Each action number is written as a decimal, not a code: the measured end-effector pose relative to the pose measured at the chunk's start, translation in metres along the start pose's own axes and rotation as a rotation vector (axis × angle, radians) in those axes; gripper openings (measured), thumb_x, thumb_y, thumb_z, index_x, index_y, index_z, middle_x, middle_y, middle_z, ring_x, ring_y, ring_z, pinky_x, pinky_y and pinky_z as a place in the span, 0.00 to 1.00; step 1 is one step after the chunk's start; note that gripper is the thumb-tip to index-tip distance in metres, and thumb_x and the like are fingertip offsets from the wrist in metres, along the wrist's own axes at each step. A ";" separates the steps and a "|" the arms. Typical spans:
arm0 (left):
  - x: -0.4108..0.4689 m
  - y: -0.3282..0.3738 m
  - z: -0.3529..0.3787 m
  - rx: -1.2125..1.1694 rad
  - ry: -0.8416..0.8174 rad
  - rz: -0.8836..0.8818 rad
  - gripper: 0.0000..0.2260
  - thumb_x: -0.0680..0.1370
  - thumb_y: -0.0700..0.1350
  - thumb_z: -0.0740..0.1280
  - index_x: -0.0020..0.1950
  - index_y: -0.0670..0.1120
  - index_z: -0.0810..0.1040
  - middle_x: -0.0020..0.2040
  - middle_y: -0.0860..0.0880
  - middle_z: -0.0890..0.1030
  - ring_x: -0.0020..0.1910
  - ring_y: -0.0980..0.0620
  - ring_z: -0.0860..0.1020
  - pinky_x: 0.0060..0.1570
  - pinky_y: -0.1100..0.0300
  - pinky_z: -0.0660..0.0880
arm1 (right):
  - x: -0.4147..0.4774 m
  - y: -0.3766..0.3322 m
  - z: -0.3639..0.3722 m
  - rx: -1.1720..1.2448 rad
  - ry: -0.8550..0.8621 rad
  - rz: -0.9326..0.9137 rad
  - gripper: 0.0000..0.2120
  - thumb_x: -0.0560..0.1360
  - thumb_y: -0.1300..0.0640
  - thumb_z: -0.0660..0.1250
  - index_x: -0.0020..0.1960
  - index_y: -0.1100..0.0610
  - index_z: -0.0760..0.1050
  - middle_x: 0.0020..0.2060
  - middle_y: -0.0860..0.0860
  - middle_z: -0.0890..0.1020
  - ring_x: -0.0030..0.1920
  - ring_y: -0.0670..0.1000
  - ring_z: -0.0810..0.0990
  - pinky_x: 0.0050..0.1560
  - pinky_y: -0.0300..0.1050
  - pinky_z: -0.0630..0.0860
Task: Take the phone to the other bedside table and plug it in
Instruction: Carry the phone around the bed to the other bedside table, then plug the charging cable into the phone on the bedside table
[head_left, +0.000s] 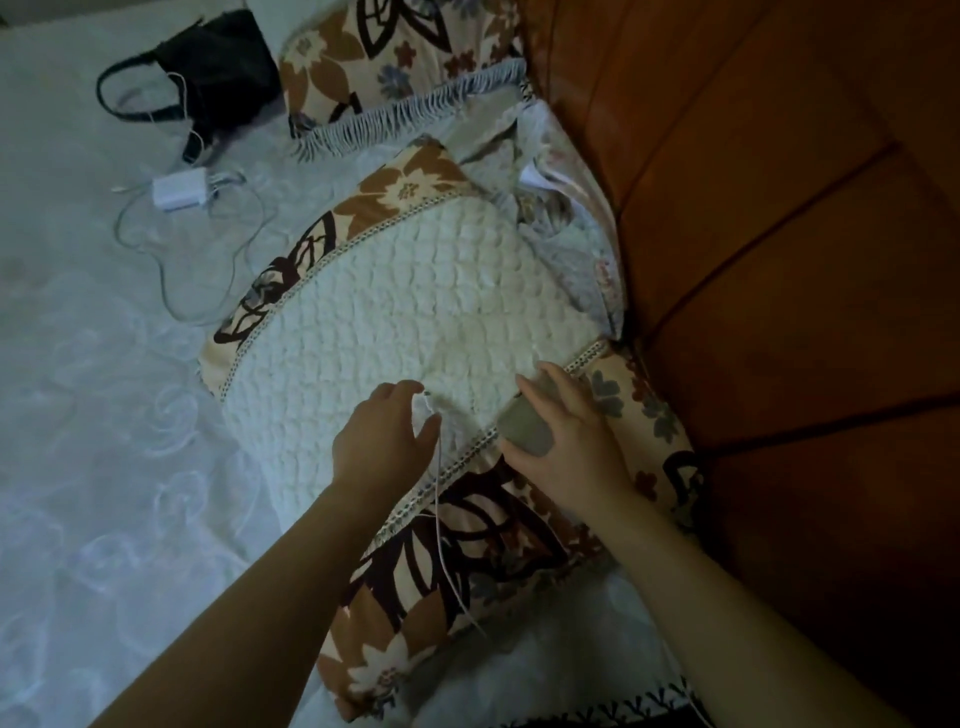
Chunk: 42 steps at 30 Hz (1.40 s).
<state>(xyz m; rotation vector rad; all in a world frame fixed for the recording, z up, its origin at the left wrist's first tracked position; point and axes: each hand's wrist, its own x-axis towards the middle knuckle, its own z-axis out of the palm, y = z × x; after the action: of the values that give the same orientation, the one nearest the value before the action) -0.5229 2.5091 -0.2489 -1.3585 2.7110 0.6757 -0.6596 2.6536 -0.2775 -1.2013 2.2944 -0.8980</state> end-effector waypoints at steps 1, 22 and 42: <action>0.004 0.000 0.006 0.010 -0.007 -0.022 0.18 0.75 0.54 0.62 0.63 0.50 0.70 0.61 0.46 0.76 0.55 0.45 0.76 0.44 0.50 0.75 | 0.002 0.003 0.004 -0.013 -0.003 0.002 0.30 0.69 0.45 0.70 0.68 0.50 0.67 0.72 0.53 0.62 0.70 0.55 0.60 0.65 0.51 0.63; -0.012 0.003 0.030 -0.092 -0.003 0.084 0.12 0.76 0.42 0.62 0.59 0.49 0.76 0.54 0.47 0.79 0.49 0.48 0.77 0.41 0.59 0.71 | -0.029 0.032 0.029 -0.172 -0.022 0.276 0.43 0.65 0.42 0.72 0.72 0.54 0.56 0.68 0.54 0.65 0.66 0.56 0.61 0.64 0.54 0.64; -0.089 0.027 -0.065 -0.234 -0.175 0.692 0.14 0.74 0.41 0.67 0.58 0.53 0.77 0.51 0.51 0.79 0.43 0.57 0.77 0.41 0.58 0.79 | -0.137 -0.073 -0.021 0.130 0.297 0.242 0.44 0.60 0.44 0.77 0.71 0.53 0.62 0.60 0.41 0.64 0.59 0.34 0.58 0.55 0.18 0.54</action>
<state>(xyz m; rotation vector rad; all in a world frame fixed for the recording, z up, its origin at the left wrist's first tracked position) -0.4781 2.5647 -0.1609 -0.3065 2.9942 1.1084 -0.5549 2.7437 -0.2047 -0.7570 2.4953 -1.1755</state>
